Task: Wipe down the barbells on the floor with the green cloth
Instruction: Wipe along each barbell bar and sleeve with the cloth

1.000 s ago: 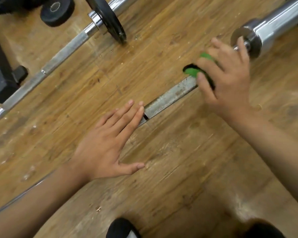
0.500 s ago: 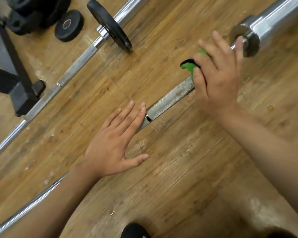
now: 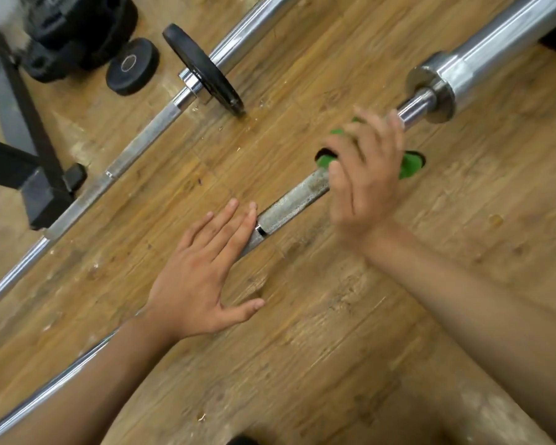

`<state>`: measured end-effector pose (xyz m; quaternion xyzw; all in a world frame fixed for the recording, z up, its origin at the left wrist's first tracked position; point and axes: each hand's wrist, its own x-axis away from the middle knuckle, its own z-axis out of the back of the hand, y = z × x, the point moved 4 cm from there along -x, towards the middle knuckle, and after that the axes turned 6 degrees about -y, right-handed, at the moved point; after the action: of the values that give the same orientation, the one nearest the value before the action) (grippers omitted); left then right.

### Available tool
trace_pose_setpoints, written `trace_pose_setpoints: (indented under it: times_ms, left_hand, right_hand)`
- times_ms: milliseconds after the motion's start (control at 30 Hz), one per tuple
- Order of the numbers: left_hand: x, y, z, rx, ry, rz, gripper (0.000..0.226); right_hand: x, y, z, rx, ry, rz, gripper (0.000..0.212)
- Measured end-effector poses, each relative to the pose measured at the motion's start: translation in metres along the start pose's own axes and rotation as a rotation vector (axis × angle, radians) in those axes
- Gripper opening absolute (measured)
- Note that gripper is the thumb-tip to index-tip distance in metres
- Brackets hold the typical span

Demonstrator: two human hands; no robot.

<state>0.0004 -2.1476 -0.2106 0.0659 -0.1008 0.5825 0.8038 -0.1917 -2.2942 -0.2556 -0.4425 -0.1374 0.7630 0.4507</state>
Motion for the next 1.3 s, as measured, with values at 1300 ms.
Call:
trace_pose_setpoints:
  times_ms: [1300]
  left_hand:
    - [-0.001,-0.004,0.0,-0.015,0.018,-0.01,0.102]
  right_hand:
    - [0.006,-0.02,-0.007,0.026,0.061,-0.107,0.025]
